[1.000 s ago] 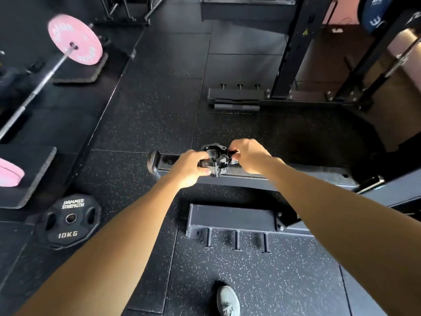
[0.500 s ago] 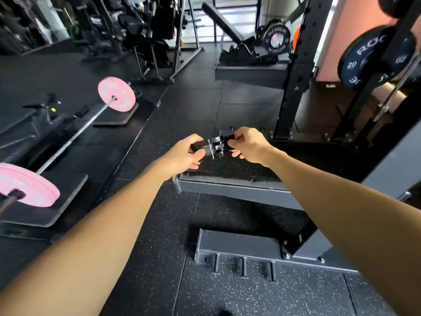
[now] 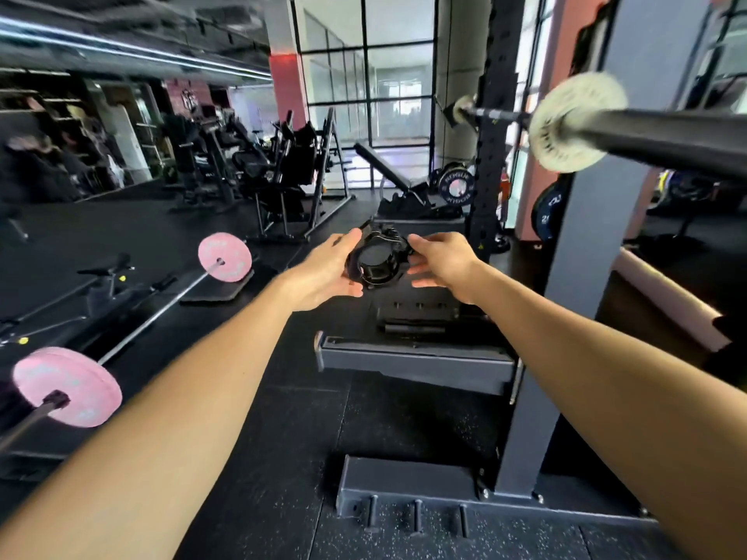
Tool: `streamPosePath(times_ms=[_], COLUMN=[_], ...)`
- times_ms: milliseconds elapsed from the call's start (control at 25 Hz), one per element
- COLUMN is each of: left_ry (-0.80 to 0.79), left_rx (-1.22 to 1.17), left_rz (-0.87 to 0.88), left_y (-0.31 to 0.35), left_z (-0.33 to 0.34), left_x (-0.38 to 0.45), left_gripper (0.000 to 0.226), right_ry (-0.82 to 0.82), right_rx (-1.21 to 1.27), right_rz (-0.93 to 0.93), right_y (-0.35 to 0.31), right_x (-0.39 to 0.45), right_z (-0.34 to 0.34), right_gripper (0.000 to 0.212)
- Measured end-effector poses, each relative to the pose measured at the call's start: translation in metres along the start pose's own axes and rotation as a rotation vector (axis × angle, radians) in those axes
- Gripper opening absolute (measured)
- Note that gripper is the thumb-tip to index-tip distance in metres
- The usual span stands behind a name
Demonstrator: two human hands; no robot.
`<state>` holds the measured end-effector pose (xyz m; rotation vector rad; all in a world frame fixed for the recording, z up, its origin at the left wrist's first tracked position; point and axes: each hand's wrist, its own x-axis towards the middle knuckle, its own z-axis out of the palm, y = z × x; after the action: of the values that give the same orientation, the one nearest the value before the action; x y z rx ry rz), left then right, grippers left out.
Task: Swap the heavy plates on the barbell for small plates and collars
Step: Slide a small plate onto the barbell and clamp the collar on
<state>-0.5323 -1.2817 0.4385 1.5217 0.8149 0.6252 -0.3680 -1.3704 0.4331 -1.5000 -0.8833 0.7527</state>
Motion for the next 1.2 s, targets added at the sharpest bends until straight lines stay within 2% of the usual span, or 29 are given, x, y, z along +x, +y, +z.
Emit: streamPosePath(times_ms=[200,320,520,640,760,1040,1200], left_ry=[0.014,-0.013,0.015,0.056,0.084,0.107,0.055], left_rx=[-0.04,-0.022,-0.03,-0.018,0.006,0.013,0.033], left_rz=[-0.043,-0.029,-0.052,-0.065,-0.091,-0.073,-0.062], left_y=[0.056,0.081,0.098,0.099,0.099,0.112,0.116], left_z=[0.041,0.066,0.11,0.132,0.141,0.138,0.136], left_x=[-0.044,-0.064,-0.095,-0.119,-0.139,-0.188,-0.212], left_gripper=[0.048,0.046,0.044,0.044,0.048,0.046,0.041], right_ry=[0.006,-0.053,-0.154,-0.228,-0.241,-0.256,-0.197], right_rx=[0.042,0.033,0.024,-0.02,-0.005,0.019,0.036], right_rz=[-0.064,-0.109,-0.173,-0.187,-0.161,-0.162,-0.18], right_y=[-0.047,-0.062,-0.071,-0.068,-0.066,-0.08,-0.085], right_x=[-0.047,-0.069,-0.104,-0.121,-0.137,-0.183,-0.213], right_z=[-0.046,-0.076,-0.125,-0.144,-0.148,-0.138,-0.136], right_gripper=[0.05,0.056,0.04,0.042,0.051,0.056,0.054])
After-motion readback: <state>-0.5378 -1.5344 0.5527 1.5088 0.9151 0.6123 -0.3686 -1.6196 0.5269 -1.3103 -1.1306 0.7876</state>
